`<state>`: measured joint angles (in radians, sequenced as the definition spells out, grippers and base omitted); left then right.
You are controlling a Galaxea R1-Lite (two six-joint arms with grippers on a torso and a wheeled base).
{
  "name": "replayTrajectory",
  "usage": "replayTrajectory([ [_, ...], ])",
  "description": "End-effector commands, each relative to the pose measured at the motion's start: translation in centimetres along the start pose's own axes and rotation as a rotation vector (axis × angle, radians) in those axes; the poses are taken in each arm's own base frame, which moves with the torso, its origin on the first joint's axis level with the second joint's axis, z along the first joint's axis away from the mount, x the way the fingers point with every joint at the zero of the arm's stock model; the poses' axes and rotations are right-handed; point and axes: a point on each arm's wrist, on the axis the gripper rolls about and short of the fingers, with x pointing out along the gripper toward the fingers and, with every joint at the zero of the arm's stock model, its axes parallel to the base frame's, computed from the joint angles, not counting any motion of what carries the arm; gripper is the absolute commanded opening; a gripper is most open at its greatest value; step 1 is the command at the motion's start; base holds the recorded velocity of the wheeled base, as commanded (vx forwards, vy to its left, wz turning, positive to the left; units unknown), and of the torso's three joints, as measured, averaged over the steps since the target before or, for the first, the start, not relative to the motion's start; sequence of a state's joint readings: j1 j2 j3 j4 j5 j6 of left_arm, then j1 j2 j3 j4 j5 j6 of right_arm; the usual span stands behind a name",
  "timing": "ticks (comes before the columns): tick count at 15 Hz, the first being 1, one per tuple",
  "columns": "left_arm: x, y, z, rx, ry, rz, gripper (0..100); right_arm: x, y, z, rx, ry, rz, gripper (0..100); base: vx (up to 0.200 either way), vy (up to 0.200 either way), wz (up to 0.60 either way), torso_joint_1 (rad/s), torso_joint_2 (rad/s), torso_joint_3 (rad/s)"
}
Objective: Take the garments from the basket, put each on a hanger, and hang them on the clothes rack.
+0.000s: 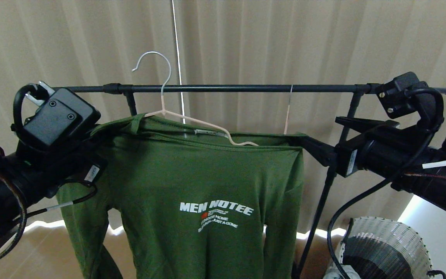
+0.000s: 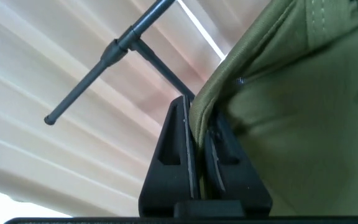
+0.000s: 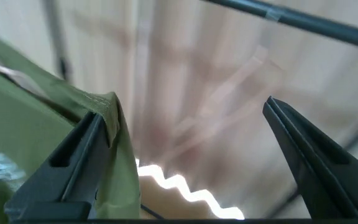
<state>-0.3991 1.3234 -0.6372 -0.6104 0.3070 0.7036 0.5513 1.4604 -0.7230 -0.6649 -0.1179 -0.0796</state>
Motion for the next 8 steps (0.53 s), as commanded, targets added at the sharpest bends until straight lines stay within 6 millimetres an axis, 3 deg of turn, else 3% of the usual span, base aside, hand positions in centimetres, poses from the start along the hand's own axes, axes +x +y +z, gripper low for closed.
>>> replayTrajectory([
  [1, 0.4, -0.1, 0.0, -0.002, 0.006, -0.003, 0, -0.1, 1.1, 0.8, 0.0, -0.031, 0.075, 100, 0.0, 0.0, 0.0, 0.0, 0.0, 0.0],
  [5, 1.6, -0.4, 0.3, -0.01, -0.004, 0.007, 0, -0.3, 2.0, 1.4, -0.002, -0.065, 0.225, 100, 0.0, 0.0, 0.0, 0.0, 0.0, 0.0],
  [8, 2.9, -0.6, 0.5, -0.028, -0.036, 0.051, 0, -1.6, 2.0, 1.9, -0.004, -0.097, 0.325, 100, 0.0, 0.0, 0.0, 0.0, 0.0, 0.0],
])
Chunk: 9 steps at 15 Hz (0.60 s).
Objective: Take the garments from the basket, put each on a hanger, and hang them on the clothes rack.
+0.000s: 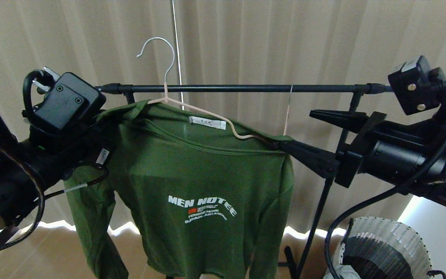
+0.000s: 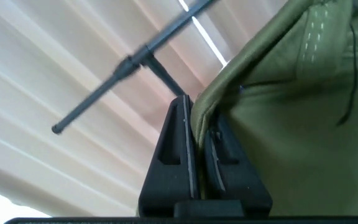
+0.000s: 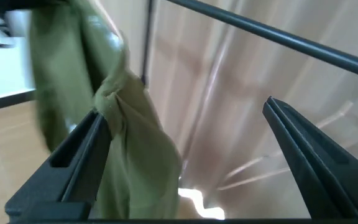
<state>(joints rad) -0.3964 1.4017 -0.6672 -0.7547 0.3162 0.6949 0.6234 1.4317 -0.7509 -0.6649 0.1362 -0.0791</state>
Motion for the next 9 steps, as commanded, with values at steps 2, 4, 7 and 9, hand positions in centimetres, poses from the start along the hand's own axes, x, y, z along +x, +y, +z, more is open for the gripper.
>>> replayTrajectory([
  [2, 1.26, -0.61, -0.84, 0.008, 0.034, -0.003, 0, -0.74, 0.14, 0.38, -0.006, -0.02, 0.034, 100, 0.0, 0.0, 0.0, 0.0, 0.0, 0.0],
  [4, 1.29, -0.39, -0.99, -0.002, 0.037, 0.006, 0, -0.76, 0.14, 0.36, -0.008, -0.008, 0.036, 100, 0.0, 0.0, 0.0, 0.0, 0.0, 0.0],
  [7, 1.39, -0.09, -1.18, -0.021, 0.046, 0.019, 0, -1.47, 0.36, 0.35, -0.042, 0.038, 0.064, 100, 0.0, 0.0, 0.0, 0.0, 0.0, 0.0],
  [9, 1.56, -0.43, -1.45, -0.021, 0.054, 0.006, 0, -1.04, 0.28, 0.38, -0.068, 0.04, 0.071, 100, 0.0, 0.0, 0.0, 0.0, 0.0, 0.0],
])
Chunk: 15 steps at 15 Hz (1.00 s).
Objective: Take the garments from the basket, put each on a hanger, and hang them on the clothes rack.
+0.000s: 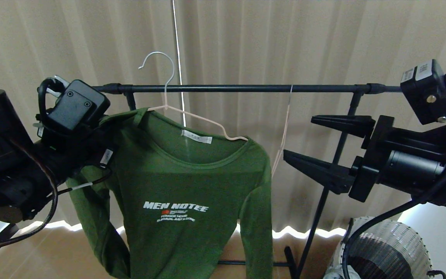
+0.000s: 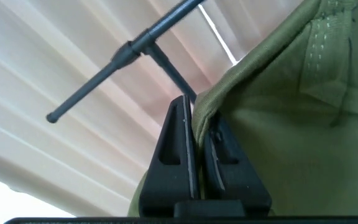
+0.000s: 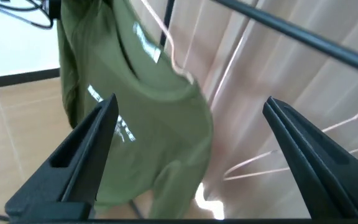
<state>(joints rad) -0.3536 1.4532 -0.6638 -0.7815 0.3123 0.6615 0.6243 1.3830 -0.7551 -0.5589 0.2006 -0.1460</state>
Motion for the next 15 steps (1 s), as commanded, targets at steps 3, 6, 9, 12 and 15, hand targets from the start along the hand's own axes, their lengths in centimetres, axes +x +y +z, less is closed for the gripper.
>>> replayTrajectory([
  [3, 0.2, -1.2, 0.2, -0.015, -0.024, -0.03, 0, 1.8, -0.5, 0.5, -0.103, 0.0, -0.009, 100, 0.0, 0.0, 0.0, 0.0, 0.0, 0.0],
  [6, 0.0, -2.1, 0.7, -0.037, -0.046, -0.061, 0, 3.9, -0.6, 0.4, -0.188, 0.057, -0.047, 100, 0.0, 0.0, 0.0, 0.0, 0.0, 0.0],
  [9, -0.5, -3.2, 1.2, -0.053, -0.068, -0.106, 0, 6.4, 0.4, 0.7, -0.206, 0.074, -0.089, 100, 0.0, 0.0, 0.0, 0.0, 0.0, 0.0],
  [12, -0.7, -3.8, 1.7, -0.053, -0.088, -0.131, 0, 8.0, 0.7, 0.4, -0.218, 0.095, -0.12, 100, 0.0, 0.0, 0.0, 0.0, 0.0, 0.0],
  [15, -0.9, -3.9, 1.9, -0.055, -0.098, -0.137, 0, 9.1, 0.5, 0.1, -0.225, 0.116, -0.167, 100, 0.0, 0.0, 0.0, 0.0, 0.0, 0.0],
])
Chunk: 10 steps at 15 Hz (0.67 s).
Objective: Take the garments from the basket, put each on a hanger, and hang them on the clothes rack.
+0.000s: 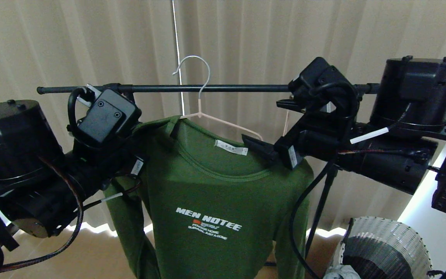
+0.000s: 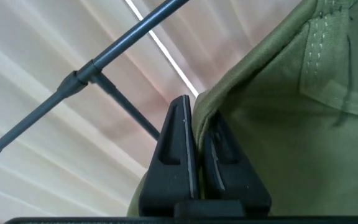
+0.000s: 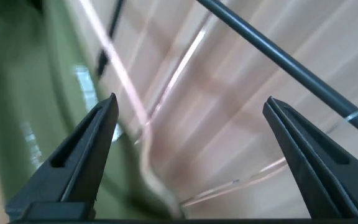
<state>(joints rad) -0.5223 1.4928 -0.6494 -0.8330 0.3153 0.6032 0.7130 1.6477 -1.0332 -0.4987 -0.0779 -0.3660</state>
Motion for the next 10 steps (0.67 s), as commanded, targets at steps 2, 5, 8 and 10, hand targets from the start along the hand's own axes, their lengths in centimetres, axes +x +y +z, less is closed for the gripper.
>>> replayTrajectory([
  [2, -0.11, -0.09, 0.05, -0.001, -0.007, -0.001, 0, 1.43, 0.45, -0.82, -0.004, 0.036, -0.007, 100, 0.0, 0.0, 0.0, 0.0, 0.0, 0.0],
  [5, -0.05, -0.2, -0.01, -0.001, -0.007, -0.001, 0, 1.67, 0.48, -0.73, -0.041, 0.035, -0.007, 100, 0.0, 0.0, 0.0, 0.0, 0.0, 0.0],
  [8, -0.11, -0.47, 0.13, 0.0, -0.012, -0.01, 0, 1.9, 0.86, -0.82, -0.05, 0.038, 0.002, 100, 0.0, 0.0, 0.0, 0.0, 0.0, 0.0],
  [10, -0.07, -0.48, 0.14, 0.002, -0.012, -0.01, 0, 1.97, 1.13, -0.67, -0.051, 0.034, 0.007, 0, 0.0, 0.0, 0.0, 0.0, 0.0, 0.0],
])
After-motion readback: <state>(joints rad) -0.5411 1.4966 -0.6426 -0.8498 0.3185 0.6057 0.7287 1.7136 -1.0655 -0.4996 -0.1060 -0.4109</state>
